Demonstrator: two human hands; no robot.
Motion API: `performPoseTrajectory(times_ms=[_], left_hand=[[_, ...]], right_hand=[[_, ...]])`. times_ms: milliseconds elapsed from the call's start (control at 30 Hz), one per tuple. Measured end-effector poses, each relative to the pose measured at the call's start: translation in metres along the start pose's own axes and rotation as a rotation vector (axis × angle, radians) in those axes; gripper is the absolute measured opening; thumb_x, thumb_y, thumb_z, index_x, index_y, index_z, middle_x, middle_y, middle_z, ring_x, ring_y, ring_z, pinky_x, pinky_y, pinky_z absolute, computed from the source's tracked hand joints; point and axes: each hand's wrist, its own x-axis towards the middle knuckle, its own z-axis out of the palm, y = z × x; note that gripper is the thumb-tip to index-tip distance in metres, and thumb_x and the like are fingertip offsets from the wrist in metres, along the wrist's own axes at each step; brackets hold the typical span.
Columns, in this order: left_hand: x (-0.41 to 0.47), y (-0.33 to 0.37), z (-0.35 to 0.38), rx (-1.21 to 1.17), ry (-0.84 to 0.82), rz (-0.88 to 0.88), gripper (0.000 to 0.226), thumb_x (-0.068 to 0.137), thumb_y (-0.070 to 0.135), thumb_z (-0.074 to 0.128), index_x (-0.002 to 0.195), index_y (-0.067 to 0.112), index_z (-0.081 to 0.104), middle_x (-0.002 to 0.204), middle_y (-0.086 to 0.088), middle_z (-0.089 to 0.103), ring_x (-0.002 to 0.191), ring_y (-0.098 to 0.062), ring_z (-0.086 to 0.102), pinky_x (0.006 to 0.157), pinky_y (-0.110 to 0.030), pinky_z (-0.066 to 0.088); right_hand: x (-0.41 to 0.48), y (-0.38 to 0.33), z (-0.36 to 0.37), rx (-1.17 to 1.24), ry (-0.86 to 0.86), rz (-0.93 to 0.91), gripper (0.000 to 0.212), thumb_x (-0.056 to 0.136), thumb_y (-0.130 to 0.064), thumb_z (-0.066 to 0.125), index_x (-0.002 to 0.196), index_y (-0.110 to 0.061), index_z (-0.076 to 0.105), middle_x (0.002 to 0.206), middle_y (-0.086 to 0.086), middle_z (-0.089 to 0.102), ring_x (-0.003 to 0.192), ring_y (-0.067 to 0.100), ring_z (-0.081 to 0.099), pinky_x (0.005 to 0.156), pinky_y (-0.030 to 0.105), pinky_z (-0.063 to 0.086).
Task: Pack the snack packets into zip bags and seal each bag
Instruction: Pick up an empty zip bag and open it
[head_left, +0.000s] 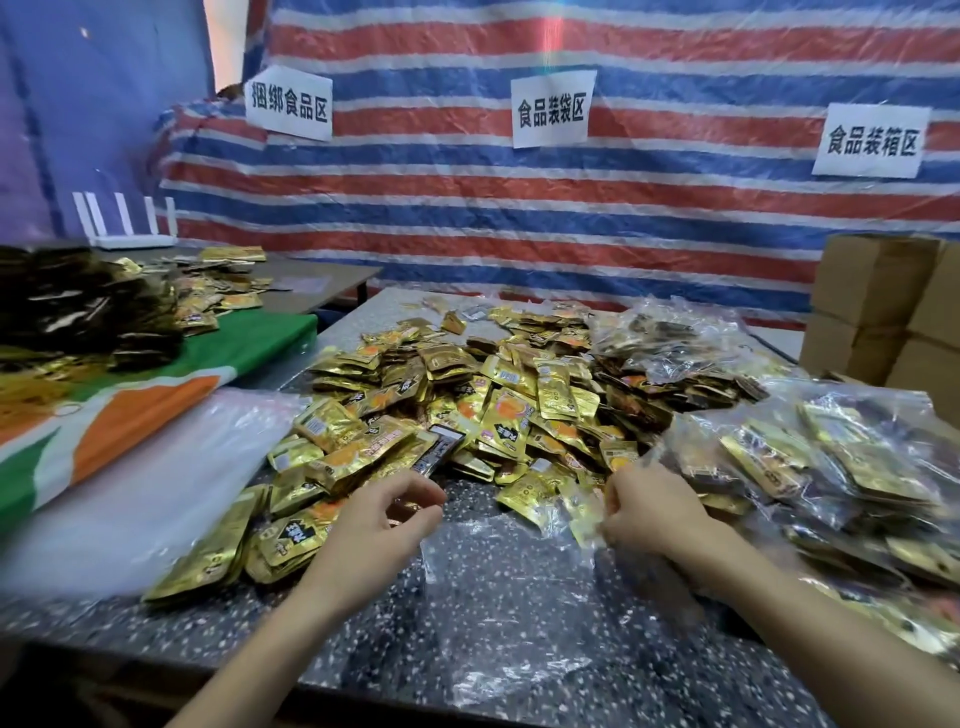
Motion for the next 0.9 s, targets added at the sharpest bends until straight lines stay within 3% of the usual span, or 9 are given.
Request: performPoseTrajectory(times_ms=[100,200,333,433,500,600,733,800,900], left_hand=[[-0.001,0.005,0.002,-0.021,-0.031,0.007,0.009,0.091,0.014,0.069,0.089,0.022,0.072,0.089,0.012,0.070,0.074,0.001,0.062,0.065,-0.010,0.047],[-0.003,0.014,0.008,-0.040,-0.093,0.031,0.007,0.090,0.016,0.072,0.087,0.022,0.073,0.084,0.009,0.071,0.071,-0.001,0.061,0.065,-0.013,0.047],[-0.008,0.030,0.027,-0.117,-0.171,0.071,0.003,0.087,0.024,0.075,0.089,0.027,0.075,0.085,0.010,0.072,0.074,-0.001,0.063,0.069,-0.016,0.050],[-0.010,0.041,0.039,-0.145,-0.210,0.096,0.018,0.083,0.039,0.076,0.098,0.030,0.072,0.097,0.014,0.072,0.088,-0.003,0.068,0.077,-0.022,0.055],[-0.011,0.047,0.042,-0.169,-0.226,0.097,0.022,0.080,0.043,0.078,0.097,0.032,0.069,0.100,0.014,0.072,0.092,-0.005,0.069,0.081,-0.027,0.057],[-0.012,0.051,0.041,-0.218,-0.213,0.103,0.019,0.078,0.037,0.082,0.092,0.031,0.070,0.095,0.008,0.073,0.088,-0.010,0.070,0.076,-0.026,0.056],[-0.017,0.058,0.038,-0.215,-0.218,0.118,0.030,0.070,0.048,0.085,0.091,0.031,0.073,0.089,0.002,0.074,0.076,-0.007,0.068,0.068,-0.020,0.052],[-0.020,0.059,0.036,-0.192,-0.218,0.098,0.036,0.066,0.050,0.085,0.091,0.026,0.075,0.087,-0.005,0.073,0.071,-0.011,0.063,0.065,-0.023,0.049],[-0.019,0.061,0.031,-0.199,-0.255,0.048,0.016,0.076,0.026,0.086,0.088,0.021,0.077,0.084,-0.007,0.074,0.070,-0.012,0.064,0.064,-0.021,0.049]], right_hand=[[-0.004,0.001,-0.013,0.320,0.017,0.040,0.010,0.085,-0.016,0.071,0.077,-0.010,0.068,0.074,0.005,0.071,0.068,0.015,0.068,0.059,0.034,0.054],[-0.015,-0.002,-0.029,0.704,-0.083,0.044,0.015,0.084,-0.015,0.079,0.074,-0.006,0.072,0.070,0.006,0.074,0.055,0.010,0.068,0.051,0.025,0.053],[-0.034,-0.014,-0.048,1.083,-0.337,0.038,0.013,0.086,-0.013,0.078,0.081,-0.001,0.076,0.079,0.013,0.076,0.061,0.019,0.069,0.056,0.026,0.056],[-0.047,-0.023,-0.056,1.303,-0.546,-0.003,0.017,0.089,-0.006,0.071,0.096,0.010,0.072,0.092,0.018,0.073,0.072,0.021,0.071,0.063,0.024,0.057],[-0.056,-0.027,-0.059,1.419,-0.641,-0.048,0.009,0.089,0.003,0.066,0.091,0.011,0.071,0.092,0.017,0.072,0.076,0.021,0.071,0.067,0.025,0.057],[-0.065,-0.027,-0.061,1.478,-0.604,-0.066,0.005,0.086,0.007,0.068,0.088,0.010,0.072,0.087,0.018,0.071,0.073,0.021,0.071,0.067,0.024,0.058],[-0.075,-0.033,-0.061,1.439,-0.495,-0.092,0.009,0.076,-0.009,0.080,0.071,-0.003,0.077,0.073,0.014,0.068,0.061,0.017,0.065,0.062,0.023,0.057],[-0.079,-0.038,-0.059,1.370,-0.413,-0.123,0.014,0.072,-0.017,0.083,0.065,-0.007,0.075,0.064,0.009,0.067,0.056,0.015,0.062,0.059,0.023,0.054],[-0.083,-0.044,-0.058,1.319,-0.323,-0.155,0.027,0.070,-0.024,0.085,0.074,0.001,0.074,0.061,0.009,0.067,0.054,0.014,0.061,0.054,0.021,0.050]])
